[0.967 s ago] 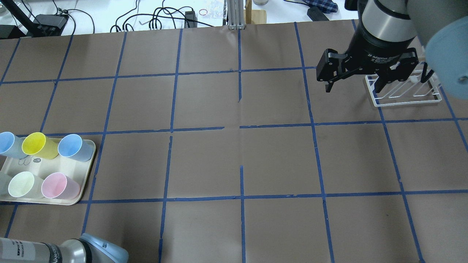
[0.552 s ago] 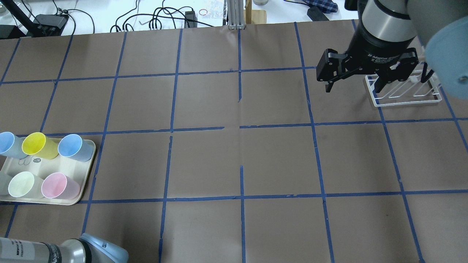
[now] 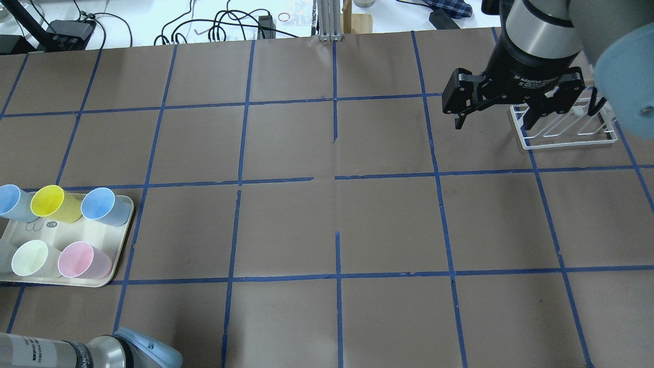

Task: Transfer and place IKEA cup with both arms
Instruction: 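Open the left gripper to release the white cup on the tray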

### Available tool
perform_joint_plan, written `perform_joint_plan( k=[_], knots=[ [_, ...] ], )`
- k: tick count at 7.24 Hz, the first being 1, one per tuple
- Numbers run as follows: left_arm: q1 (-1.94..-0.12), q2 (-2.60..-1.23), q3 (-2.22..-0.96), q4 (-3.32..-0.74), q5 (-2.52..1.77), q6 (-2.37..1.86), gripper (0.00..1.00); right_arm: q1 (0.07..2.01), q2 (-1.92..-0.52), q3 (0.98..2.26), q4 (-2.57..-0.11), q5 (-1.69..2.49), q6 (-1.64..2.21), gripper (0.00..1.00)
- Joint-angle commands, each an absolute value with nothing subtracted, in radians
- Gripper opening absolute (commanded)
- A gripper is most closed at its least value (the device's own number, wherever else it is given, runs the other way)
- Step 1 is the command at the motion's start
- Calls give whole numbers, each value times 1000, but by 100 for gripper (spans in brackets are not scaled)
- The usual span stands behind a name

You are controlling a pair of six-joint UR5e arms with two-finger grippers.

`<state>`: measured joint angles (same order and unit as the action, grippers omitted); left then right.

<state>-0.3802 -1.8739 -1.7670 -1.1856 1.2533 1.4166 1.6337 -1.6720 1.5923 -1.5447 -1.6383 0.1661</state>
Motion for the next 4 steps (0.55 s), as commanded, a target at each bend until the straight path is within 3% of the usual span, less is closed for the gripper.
perform_joint_plan(
  k=[1,4],
  knots=[
    [-501,-1762,-1698,-1305,1273,1292,100,1634,-1672,1592,-1545,-1638,166,100],
    [-771,-1584,-1689,-1434,1393,943,100,1634,-1672,1592,-1545,-1638,166,100]
  ],
)
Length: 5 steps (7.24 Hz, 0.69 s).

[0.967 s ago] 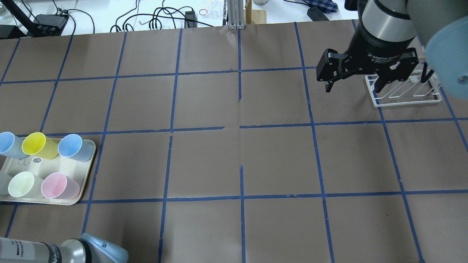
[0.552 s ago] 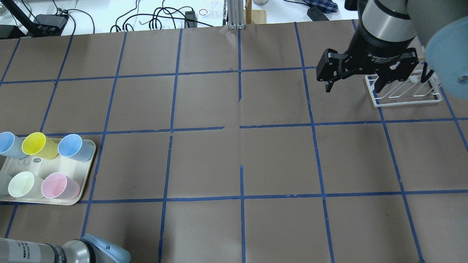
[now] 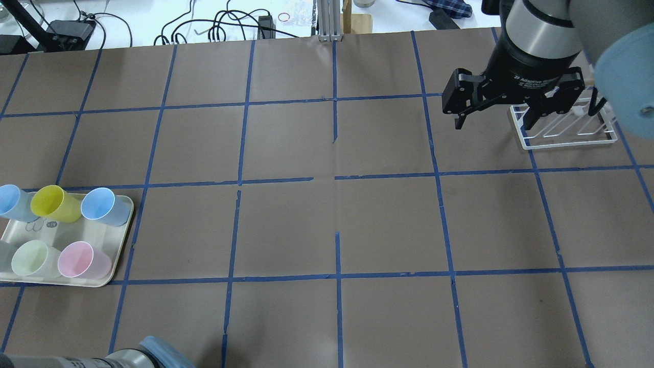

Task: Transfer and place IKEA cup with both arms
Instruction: 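Open the left gripper to release the white cup on the tray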

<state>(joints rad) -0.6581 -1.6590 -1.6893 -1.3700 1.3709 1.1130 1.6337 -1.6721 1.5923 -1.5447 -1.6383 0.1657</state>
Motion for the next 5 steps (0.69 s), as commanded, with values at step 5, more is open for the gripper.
perform_joint_plan(
  k=[5],
  knots=[
    [-1349,-1427,-1698,-1520,1514,145,100,1634,-1671,1592,-1546,-1638,166,100]
  ],
)
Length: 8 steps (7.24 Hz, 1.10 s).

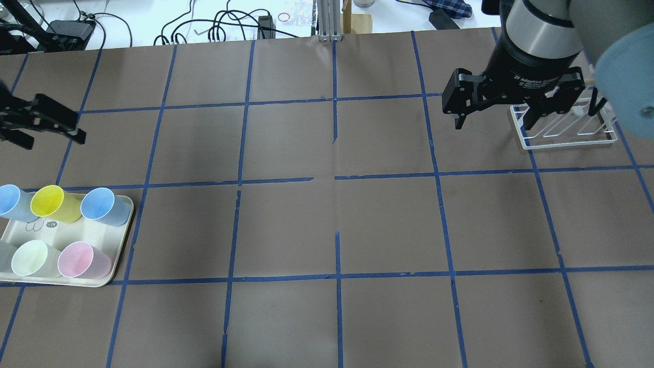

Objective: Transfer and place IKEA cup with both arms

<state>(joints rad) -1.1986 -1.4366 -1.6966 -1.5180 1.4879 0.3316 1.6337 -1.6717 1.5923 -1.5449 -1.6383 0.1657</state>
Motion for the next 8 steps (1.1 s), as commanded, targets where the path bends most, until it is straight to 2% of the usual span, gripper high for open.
perform_joint_plan(
  k=[1,4,8],
  knots=[
    [-1415,-1422,-1694,-1523,1537,96,100,1634,-1671,1592,-1546,-1638,164,100],
    [-1567,-1404,-1686,-1528,1575,-81,100,1634,-1671,1592,-1546,-1638,164,100],
    [-1562,-1417,-1678,-1532,1644,-84,100,1634,-1671,1592,-1546,-1638,161,100]
  ],
)
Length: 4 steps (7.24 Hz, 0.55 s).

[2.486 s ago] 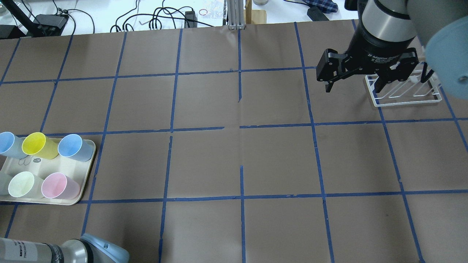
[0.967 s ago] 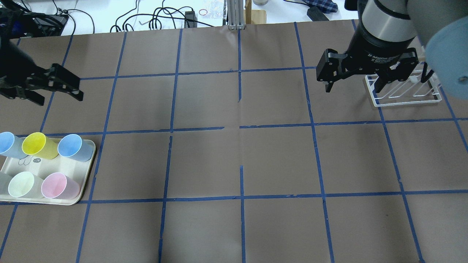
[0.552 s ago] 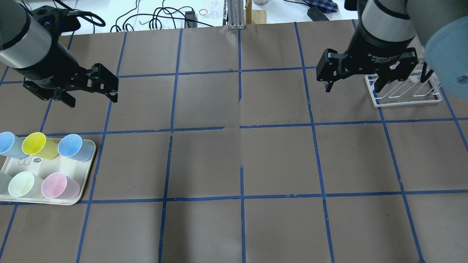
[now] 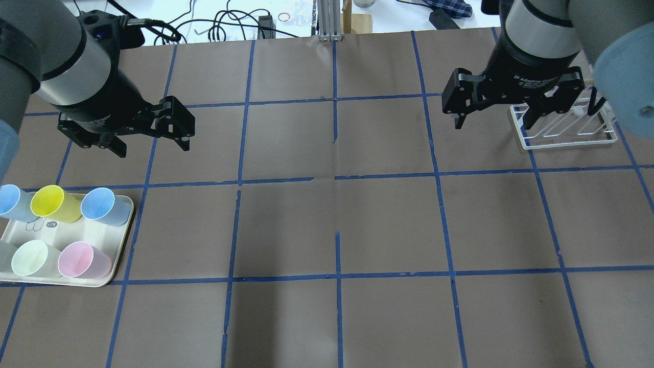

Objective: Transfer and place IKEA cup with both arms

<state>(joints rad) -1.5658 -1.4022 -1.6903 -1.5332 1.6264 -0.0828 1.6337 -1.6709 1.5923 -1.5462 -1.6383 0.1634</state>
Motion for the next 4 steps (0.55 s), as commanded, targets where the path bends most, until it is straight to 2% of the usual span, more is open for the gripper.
perform_joint_plan(
  k=[1,4],
  knots=[
    [-1562,-1423,-1672,-1535,1646,-84,100,1634,-1671,1592,-1545,-1643,158,100],
    [-1555,-1446,-1628,-1551,1646,-80,100,1623,-1663,1591,-1545,-1587,163,100]
  ],
)
